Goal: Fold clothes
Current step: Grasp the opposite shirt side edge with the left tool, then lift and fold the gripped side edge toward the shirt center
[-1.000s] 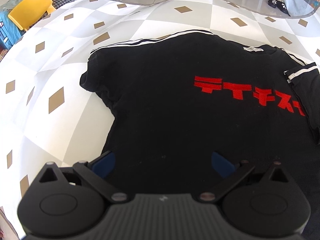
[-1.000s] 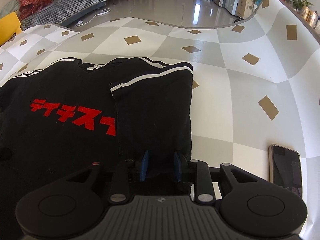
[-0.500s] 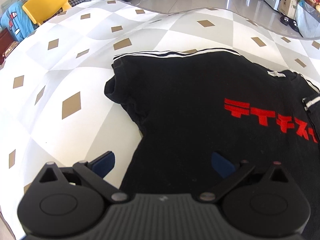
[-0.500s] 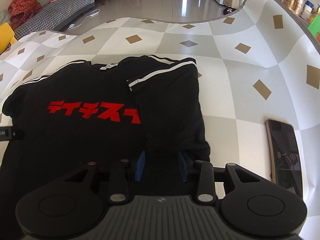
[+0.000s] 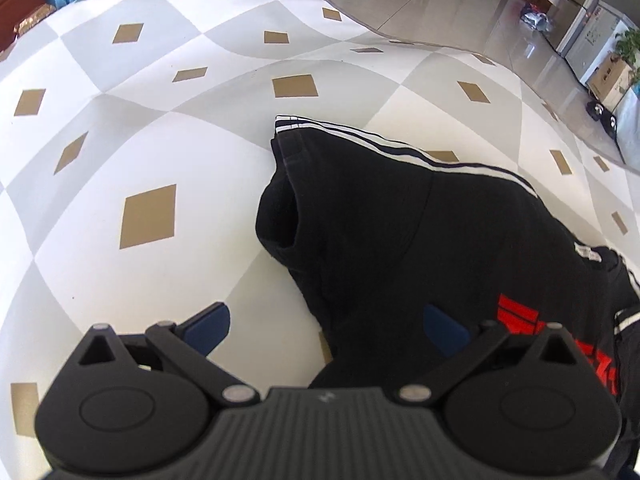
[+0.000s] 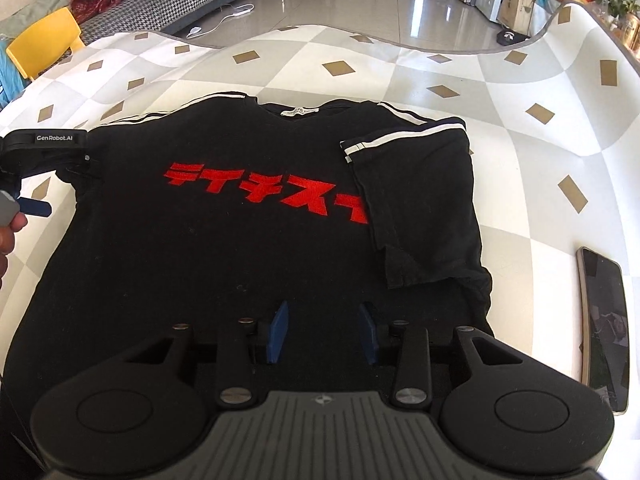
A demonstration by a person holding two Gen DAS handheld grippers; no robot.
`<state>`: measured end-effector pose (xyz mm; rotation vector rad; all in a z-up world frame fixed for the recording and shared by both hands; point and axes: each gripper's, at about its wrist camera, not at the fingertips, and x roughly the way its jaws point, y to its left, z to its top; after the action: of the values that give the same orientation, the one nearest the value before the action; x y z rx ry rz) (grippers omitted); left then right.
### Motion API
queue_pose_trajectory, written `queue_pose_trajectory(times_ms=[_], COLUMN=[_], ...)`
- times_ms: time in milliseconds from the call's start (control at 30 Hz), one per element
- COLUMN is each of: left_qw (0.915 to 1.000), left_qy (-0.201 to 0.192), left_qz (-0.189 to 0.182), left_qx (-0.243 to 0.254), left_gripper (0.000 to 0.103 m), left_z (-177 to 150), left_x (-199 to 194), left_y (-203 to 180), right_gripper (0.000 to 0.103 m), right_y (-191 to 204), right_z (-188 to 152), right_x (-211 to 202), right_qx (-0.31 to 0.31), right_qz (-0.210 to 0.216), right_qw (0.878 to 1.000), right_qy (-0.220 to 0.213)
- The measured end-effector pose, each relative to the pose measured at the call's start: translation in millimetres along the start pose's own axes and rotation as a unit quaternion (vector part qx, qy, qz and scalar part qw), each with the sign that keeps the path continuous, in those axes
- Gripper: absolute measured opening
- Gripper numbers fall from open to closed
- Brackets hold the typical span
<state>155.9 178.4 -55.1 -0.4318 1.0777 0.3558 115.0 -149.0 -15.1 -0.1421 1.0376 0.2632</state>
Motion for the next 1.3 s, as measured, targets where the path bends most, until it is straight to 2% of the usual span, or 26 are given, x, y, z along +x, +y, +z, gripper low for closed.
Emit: queue_pose_trajectory(times_ms=[233, 567, 767, 833, 1000, 1233, 1300], left_qw=[0.9984, 0.9963, 0.9917, 0.9888, 0.9864, 0.9866, 0.9883], left_qy=[0.007, -0.005, -0.02, -0.025, -0.03, -0.035, -0.042], left_qz=[-0.032, -0.055, -0.091, -0.104, -0.113, -0.126, -0.113], left_qx=[-0.046, -0.066, -0.089, -0.104, -0.115, -0.099, -0.094], left_gripper=[0.103, 0.103, 0.102, 0.097, 0.068, 0.054, 0.047], left_z=[22, 48, 53, 54, 56, 56, 56], left_x=[19, 30, 31, 30, 29, 26, 24], left_y=[15, 24, 31, 36, 37, 26, 23], right_gripper=[0.037, 0.037, 0.037, 0.037, 0.037, 0.037, 0.037], right_y=[0, 9, 13, 14, 16, 18, 18], right_z=[2, 2, 3, 3, 3, 3, 2], right_x=[6, 17, 20, 21, 24, 24, 24], right_qx=[0.0, -0.014, -0.021, -0.023, -0.027, -0.033, -0.034], right_qz=[0.01, 0.02, 0.021, 0.021, 0.02, 0.018, 0.017], right_qw=[1.0, 0.999, 0.999, 0.999, 0.999, 0.999, 0.999], right_qy=[0.01, 0.026, 0.031, 0.032, 0.034, 0.034, 0.034])
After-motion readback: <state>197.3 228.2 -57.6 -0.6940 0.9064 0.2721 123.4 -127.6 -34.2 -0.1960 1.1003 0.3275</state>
